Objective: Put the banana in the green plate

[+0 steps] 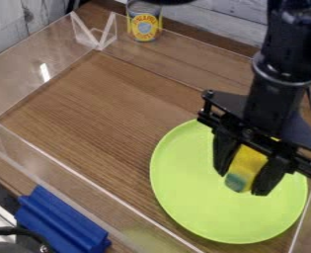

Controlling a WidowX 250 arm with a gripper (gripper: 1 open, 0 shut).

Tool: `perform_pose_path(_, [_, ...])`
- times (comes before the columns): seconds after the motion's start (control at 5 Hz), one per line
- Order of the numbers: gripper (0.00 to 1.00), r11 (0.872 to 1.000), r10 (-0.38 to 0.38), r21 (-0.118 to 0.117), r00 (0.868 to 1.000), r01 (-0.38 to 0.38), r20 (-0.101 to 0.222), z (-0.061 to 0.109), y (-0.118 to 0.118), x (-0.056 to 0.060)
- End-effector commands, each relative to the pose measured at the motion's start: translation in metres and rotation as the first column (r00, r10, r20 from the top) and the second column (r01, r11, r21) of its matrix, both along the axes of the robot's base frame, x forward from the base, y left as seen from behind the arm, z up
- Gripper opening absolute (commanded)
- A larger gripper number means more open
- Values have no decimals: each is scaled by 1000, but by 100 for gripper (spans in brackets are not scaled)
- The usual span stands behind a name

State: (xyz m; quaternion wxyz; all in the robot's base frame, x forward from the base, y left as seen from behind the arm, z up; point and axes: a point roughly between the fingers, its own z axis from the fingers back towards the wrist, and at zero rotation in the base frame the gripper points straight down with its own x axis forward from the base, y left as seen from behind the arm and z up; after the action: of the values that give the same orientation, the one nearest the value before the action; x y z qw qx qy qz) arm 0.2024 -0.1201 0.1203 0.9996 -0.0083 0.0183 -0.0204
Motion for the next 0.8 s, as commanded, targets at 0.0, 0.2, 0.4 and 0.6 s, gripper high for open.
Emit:
perform_pose_path(0.0, [0, 999, 33, -23, 999, -32, 29, 4, 6, 15])
perform_pose_path(0.2, [0, 997, 72, -29, 997, -71, 34, 1, 13, 26])
perform_pose_path(0.4, [0, 994, 108, -37, 994, -107, 32, -1, 17, 33])
perform_pose_path(0.6, [0, 991, 124, -44, 992, -123, 28, 0, 17, 34])
